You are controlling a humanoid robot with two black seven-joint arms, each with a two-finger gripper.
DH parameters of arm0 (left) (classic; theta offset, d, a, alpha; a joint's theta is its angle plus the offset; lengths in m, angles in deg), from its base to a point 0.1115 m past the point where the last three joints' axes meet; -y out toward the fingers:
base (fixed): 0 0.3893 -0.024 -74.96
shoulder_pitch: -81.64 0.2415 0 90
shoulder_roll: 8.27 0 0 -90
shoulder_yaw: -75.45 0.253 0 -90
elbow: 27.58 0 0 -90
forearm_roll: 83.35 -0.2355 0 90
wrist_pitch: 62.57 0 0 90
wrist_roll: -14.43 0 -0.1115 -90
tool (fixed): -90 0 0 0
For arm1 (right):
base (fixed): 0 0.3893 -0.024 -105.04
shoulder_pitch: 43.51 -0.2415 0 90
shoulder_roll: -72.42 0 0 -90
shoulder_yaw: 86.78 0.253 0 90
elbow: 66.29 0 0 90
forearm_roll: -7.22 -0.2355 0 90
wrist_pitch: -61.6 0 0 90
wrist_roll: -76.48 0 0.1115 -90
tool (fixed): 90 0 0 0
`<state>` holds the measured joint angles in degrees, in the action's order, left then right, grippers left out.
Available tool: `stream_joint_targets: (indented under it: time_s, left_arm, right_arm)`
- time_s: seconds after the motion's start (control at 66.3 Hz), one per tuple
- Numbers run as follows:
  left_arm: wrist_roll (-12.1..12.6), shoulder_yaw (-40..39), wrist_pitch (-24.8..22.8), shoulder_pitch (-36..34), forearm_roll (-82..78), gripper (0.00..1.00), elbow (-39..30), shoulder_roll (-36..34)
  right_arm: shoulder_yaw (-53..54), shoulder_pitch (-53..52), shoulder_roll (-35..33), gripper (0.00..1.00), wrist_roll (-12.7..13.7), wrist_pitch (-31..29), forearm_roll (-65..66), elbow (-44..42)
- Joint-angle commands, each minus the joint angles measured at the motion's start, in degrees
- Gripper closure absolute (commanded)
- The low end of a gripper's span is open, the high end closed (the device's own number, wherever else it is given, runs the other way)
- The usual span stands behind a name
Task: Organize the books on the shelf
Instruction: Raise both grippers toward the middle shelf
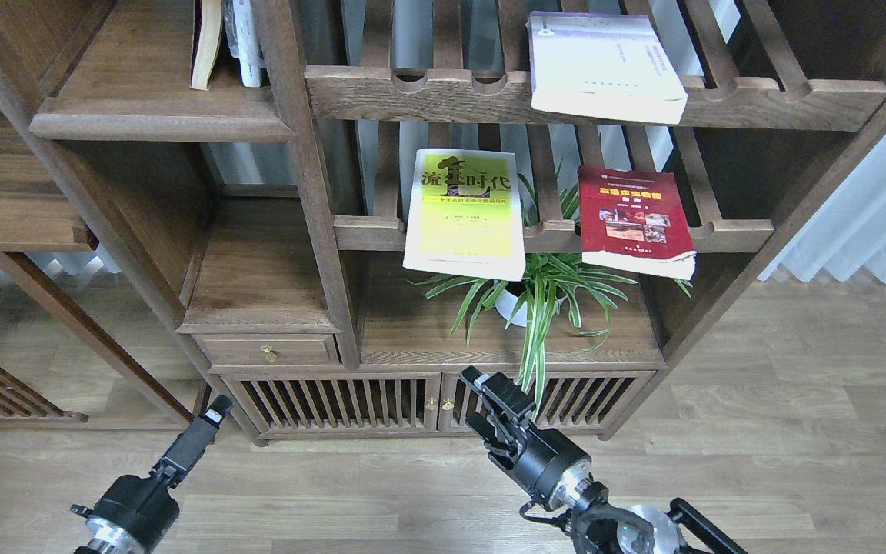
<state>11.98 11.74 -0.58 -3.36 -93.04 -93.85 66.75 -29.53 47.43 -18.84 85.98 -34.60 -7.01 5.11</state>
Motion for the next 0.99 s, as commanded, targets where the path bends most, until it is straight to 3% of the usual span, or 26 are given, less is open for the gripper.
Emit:
stream_joint_targets:
  time_s: [0.0, 0.106, 0.211, 0.588, 0.814, 0.98]
  left_arm:
    - [0.52, 0.43, 0.00, -0.16, 0.11, 0.00, -0.62, -0.49]
    - [4.82, -0.36, 0.00, 0.10, -0.06, 0.00, -1.06, -0.32]
    - [6.14, -0.28, 0.00, 0.01, 0.02, 0.00, -2.46, -1.55]
    - [6.15, -2.38, 0.00, -0.78, 0.46, 0.00, -0.88, -2.08]
    - [6.23, -1.95, 0.00, -0.78, 0.29, 0.00, -0.62, -1.20]
    - [6.06, -2.12, 0.00, -0.43, 0.29, 0.00, -0.62, -1.28]
  right_arm:
    - [0.05, -2.07, 0.12, 0.01, 0.08, 0.05, -0.28, 0.32]
    - [0.66, -1.29, 0.47, 0.01, 0.26, -0.04, -0.45, 1.46]
    - [1.55, 0.30, 1.27, 0.01, 0.34, -0.04, -0.54, 2.95]
    - [4.97, 1.35, 1.27, 0.01, -0.01, -1.36, -0.63, 3.31]
    - [2.61, 2.32, 1.27, 0.01, 0.17, -17.70, -0.45, -4.33]
    - [-1.70, 3.20, 1.27, 0.01, 0.08, -19.38, -0.36, -7.59]
